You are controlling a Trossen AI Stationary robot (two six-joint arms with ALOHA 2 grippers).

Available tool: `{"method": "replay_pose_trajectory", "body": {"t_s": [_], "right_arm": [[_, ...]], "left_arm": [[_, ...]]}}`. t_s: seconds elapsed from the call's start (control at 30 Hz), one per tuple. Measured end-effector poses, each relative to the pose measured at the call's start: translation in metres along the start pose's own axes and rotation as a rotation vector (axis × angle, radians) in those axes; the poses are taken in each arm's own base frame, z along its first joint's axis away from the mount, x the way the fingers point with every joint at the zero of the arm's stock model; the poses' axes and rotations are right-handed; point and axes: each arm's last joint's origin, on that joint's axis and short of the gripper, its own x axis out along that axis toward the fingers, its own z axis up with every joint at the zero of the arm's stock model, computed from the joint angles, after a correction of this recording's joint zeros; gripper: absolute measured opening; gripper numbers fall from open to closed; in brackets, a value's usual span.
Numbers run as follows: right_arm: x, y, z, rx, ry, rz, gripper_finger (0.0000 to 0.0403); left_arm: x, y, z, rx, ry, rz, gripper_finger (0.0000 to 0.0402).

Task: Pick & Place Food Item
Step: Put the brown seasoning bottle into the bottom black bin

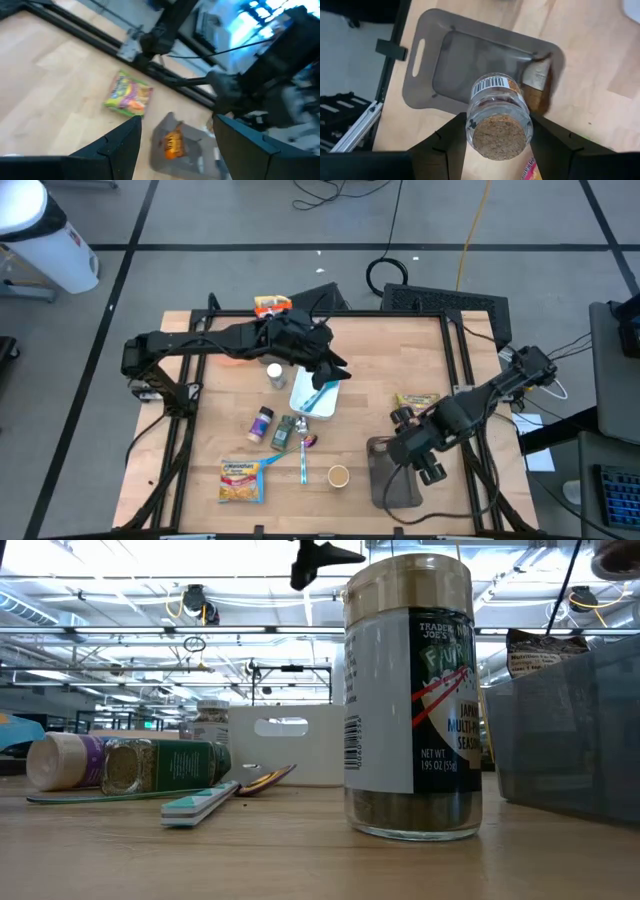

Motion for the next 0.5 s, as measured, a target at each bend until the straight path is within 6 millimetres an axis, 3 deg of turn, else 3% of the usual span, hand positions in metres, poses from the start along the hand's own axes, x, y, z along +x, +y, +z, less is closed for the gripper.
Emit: {"method": "replay_pose_trajectory", "body": {"t_s": [0.23, 0.5], "right_arm": [[0.03, 0.004, 0.013, 0.007, 0.094, -0.04, 0.0171], [0.081, 0.003, 0.026, 0.052, 0.271, -0.092, 0.0171]], "left_arm": [[0.003, 0.007, -0.004, -0.019, 0.05, -0.205, 0.0255], [-0.006, -0.014, -0.006, 0.083, 0.108, -0.419, 0.0255]]}}
